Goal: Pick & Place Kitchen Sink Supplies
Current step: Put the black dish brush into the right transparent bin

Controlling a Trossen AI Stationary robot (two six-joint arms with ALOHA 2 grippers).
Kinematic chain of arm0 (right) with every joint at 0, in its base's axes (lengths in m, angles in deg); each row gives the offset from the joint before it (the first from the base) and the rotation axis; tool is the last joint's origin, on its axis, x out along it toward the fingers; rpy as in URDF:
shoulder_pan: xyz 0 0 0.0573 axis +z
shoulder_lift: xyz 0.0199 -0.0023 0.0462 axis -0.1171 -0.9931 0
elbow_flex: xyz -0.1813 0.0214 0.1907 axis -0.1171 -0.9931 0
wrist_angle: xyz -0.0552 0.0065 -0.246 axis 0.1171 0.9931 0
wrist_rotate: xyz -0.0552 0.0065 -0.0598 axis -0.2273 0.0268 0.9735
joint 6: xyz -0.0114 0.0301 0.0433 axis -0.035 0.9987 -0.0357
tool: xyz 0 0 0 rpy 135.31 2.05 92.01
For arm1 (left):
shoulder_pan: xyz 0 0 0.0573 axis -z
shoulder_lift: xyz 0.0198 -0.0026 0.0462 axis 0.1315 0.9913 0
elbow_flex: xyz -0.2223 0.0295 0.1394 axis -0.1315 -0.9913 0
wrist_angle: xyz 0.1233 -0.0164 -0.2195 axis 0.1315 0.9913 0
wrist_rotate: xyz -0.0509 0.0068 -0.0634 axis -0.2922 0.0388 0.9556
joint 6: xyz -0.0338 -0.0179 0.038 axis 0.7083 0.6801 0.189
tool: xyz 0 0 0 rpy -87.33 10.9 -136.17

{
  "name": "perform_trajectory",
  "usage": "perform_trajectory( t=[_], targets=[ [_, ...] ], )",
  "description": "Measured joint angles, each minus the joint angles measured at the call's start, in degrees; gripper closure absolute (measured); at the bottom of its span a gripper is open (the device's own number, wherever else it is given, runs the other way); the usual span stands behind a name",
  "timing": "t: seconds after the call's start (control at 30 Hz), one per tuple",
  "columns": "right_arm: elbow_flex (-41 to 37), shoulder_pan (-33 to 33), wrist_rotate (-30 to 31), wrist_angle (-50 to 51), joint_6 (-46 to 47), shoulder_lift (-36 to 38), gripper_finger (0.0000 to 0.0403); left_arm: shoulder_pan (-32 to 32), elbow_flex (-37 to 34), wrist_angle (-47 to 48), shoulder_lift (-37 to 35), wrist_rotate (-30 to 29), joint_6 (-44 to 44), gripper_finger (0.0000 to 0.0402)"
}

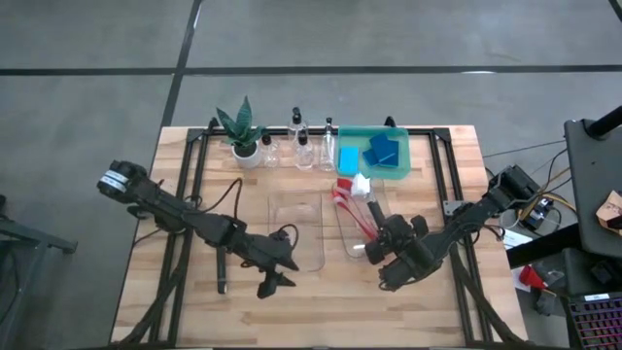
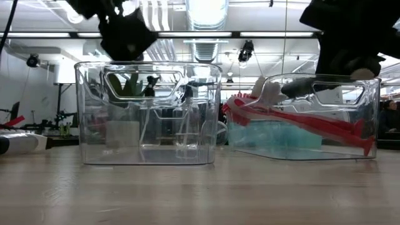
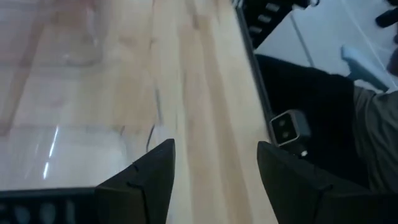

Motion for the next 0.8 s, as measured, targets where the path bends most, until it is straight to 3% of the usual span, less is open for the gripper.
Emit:
perform_trajectory(
  t=[0.33, 0.5, 0.6, 0.8],
  targets=[
    [4.3, 0.1, 8.4, 0.1, -10.3, 0.1, 0.014, 1.4, 1.3, 6.0, -6.5, -0.7, 2.7, 0.0184],
    [8.9, 0.5, 12.9, 0.1, -19.6, 0.1, 0.0123, 4.6, 1.1, 17.3, -11.8, -8.9, 8.9, 0.0184],
    [11.3, 0.5, 13.7, 0.1, -24.1, 0.1, 0.0119, 7.4, 1.1, 26.4, -14.9, -14.9, 17.5, 0.0184],
    [14.5, 0.5, 13.8, 0.1, -32.0, 0.1, 0.0126, 15.2, 0.8, 43.6, -17.9, -23.6, 43.0, 0.0184]
  ],
)
